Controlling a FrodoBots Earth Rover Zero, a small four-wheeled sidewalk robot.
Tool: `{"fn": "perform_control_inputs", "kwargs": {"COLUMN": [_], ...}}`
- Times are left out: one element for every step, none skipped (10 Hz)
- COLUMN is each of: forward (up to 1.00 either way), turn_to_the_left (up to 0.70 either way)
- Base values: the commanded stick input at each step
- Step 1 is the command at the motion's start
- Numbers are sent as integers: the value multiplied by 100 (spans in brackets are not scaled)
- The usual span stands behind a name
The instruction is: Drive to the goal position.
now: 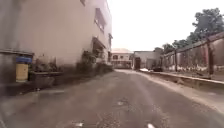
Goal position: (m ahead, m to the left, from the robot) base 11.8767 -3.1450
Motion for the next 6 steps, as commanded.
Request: {"fn": "perform_control_inputs", "kwargs": {"forward": [70, 70, 70, 70, 70, 70], "turn_to_the_left": [0, 0, 0, 0, 0, 0]}}
